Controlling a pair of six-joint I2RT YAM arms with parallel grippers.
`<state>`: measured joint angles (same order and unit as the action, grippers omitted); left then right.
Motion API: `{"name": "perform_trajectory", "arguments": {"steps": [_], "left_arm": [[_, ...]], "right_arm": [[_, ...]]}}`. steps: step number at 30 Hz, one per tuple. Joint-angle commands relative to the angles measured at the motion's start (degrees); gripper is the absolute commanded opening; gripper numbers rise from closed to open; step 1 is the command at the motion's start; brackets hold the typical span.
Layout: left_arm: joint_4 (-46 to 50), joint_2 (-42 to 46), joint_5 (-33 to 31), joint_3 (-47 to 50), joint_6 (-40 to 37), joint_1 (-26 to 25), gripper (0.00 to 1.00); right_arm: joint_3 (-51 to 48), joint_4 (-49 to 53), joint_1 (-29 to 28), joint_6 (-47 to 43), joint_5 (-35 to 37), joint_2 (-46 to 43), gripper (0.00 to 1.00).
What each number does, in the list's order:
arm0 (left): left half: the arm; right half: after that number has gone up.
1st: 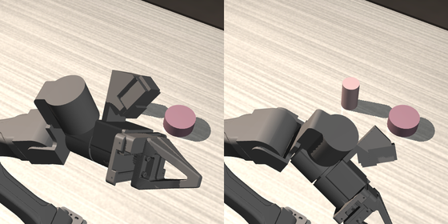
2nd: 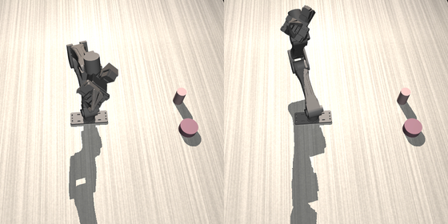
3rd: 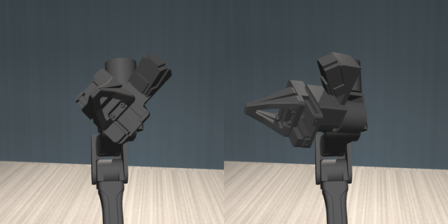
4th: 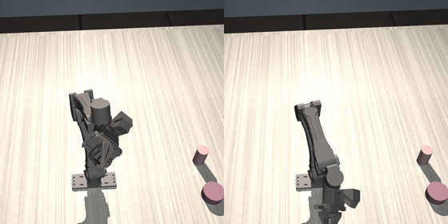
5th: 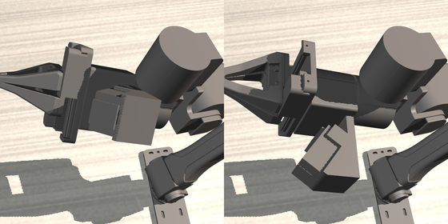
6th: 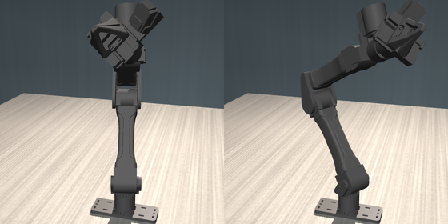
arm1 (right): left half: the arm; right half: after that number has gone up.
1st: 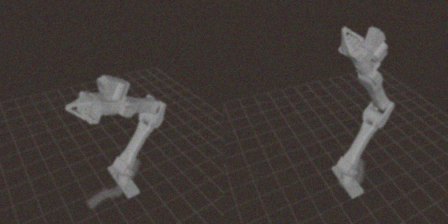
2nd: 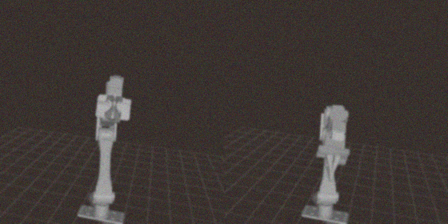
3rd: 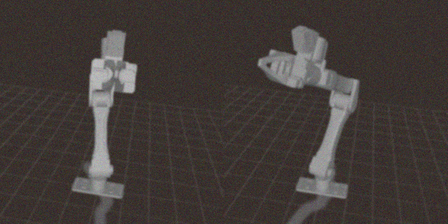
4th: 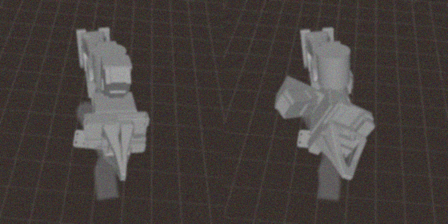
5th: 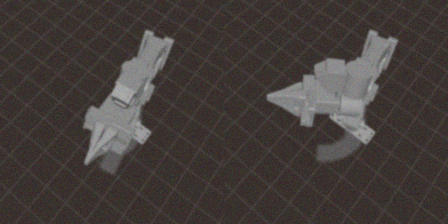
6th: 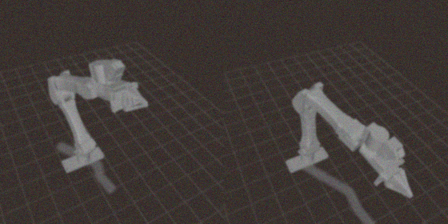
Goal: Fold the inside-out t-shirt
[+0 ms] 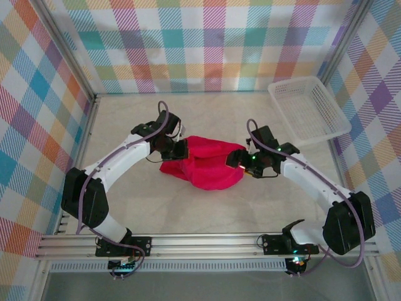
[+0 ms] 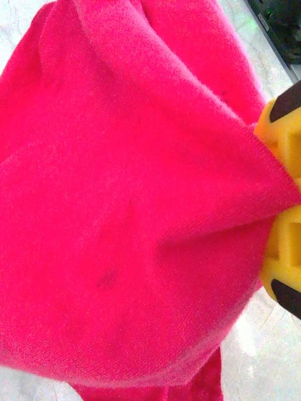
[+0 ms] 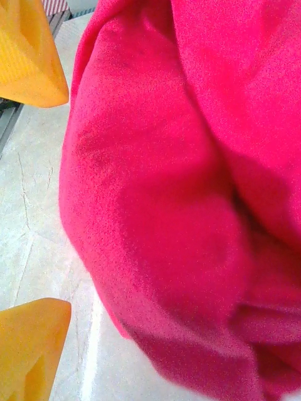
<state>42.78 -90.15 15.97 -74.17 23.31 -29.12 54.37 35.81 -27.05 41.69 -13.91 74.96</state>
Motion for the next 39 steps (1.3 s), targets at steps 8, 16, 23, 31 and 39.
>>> {"name": "perform_trajectory", "arguments": {"steps": [8,16,23,31,39], "left_arm": [[-9.0,12.0,-5.0,9.8,10.4,4.2,0.0],[-14.3,16.5,-6.1,16.2,17.0,7.5,0.0],[-21.3,19.9,-8.9,26.0,13.5,0.6,0.38],[-15.9,13.4,-5.6,14.0,-17.2,-8.5,0.71],[-13.9,1.5,2.3,7.0,-37.1,-12.6,0.69]], "right_arm": [[8.6,-6.6,0.7,1.2,4.8,7.2,0.0],[15.7,-2.4,1.1,-5.9,4.6,3.4,0.0],[-9.5,-13.4,1.8,-4.8,2.1,-1.0,0.0],[-11.2,-12.9,1.8,-8.8,2.6,-5.7,0.0],[-10.6,-10.7,1.8,-9.2,3.4,-7.6,0.0]]}}
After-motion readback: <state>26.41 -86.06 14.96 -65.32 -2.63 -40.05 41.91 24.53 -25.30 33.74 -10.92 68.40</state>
